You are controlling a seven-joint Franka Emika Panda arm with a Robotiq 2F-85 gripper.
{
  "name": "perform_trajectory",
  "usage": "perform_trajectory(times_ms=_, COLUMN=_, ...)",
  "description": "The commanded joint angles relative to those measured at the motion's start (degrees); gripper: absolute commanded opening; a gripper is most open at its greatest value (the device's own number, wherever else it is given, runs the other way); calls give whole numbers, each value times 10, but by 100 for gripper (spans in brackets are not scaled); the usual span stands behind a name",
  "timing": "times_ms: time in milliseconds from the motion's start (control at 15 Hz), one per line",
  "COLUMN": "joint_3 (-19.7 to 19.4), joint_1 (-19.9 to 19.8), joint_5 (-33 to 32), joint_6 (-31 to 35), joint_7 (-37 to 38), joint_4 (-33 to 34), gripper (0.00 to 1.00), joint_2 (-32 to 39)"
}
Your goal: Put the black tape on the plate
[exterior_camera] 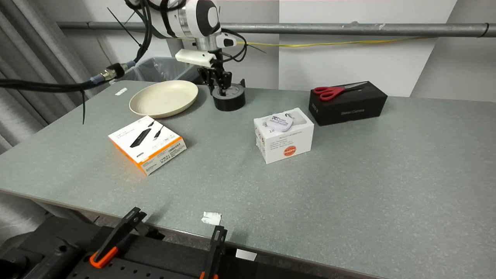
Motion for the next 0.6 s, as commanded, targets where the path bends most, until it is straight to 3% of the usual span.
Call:
perform_trajectory(times_ms=0, joint_3=-4, joint_1=4, joint_5=-2, joint_6=-30, joint_7=18, joint_4=59, gripper=22, joint_2=24)
perform_trajectory(times_ms=133, joint_3=-3, joint_1=7, joint_5=-4, joint_6=-31, joint_7=18, joint_4=64, gripper=5, joint_2=19)
perform_trajectory(times_ms=200, joint_3=0, joint_1=9, joint_5=-4, joint_6=-32, joint_7=14, joint_4=64, gripper=3, joint_2=14)
perform_trajectory(times_ms=533, joint_3=25, joint_1=35, joint_5=-15, joint_6=-1, joint_7=-32, joint_4=14, gripper=6, joint_2=-52)
